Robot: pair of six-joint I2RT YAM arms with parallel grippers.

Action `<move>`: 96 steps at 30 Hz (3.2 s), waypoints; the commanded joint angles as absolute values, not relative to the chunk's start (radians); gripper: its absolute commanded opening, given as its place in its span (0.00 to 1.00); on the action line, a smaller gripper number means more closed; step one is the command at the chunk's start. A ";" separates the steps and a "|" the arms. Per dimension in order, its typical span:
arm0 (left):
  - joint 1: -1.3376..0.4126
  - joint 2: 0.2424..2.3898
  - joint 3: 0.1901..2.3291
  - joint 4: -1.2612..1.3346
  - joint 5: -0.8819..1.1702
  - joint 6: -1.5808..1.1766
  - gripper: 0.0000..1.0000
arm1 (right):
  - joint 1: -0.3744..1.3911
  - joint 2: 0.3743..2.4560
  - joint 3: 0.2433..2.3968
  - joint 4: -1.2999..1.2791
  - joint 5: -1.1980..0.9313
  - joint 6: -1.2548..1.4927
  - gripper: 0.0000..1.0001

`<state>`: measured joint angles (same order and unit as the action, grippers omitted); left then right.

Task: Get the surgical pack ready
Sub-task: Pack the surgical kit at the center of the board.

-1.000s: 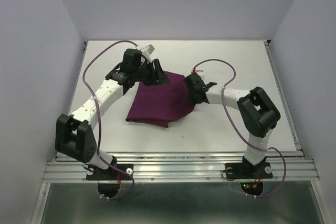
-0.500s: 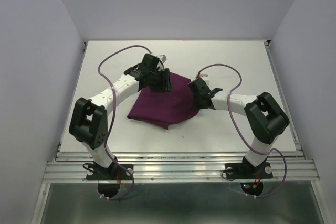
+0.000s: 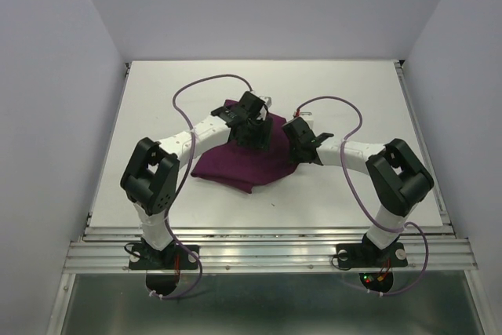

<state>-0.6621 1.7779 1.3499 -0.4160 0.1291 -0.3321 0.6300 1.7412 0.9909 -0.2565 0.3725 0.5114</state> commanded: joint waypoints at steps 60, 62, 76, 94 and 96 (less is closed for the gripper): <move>-0.753 1.849 1.404 -0.425 -0.005 -0.265 0.00 | 0.545 1.623 0.939 -0.308 0.259 0.568 0.54; -0.750 1.836 1.404 -0.425 0.044 -0.265 0.00 | 0.545 1.592 0.971 -0.307 0.232 0.571 0.55; -0.739 1.792 1.385 -0.397 0.095 -0.275 0.00 | 0.545 1.769 1.224 -0.215 0.011 0.626 0.03; -0.707 1.724 1.345 -0.330 0.155 -0.302 0.00 | 0.508 1.758 1.183 -0.137 -0.064 0.681 0.01; -0.700 1.729 1.348 -0.321 0.156 -0.308 0.00 | 0.508 1.697 1.128 -0.132 -0.087 0.683 0.01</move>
<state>-0.7067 1.8027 1.3445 -0.3965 0.1051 -0.2741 0.5091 1.8336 1.1862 -0.1921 -0.0467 0.6758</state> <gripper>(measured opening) 0.201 0.017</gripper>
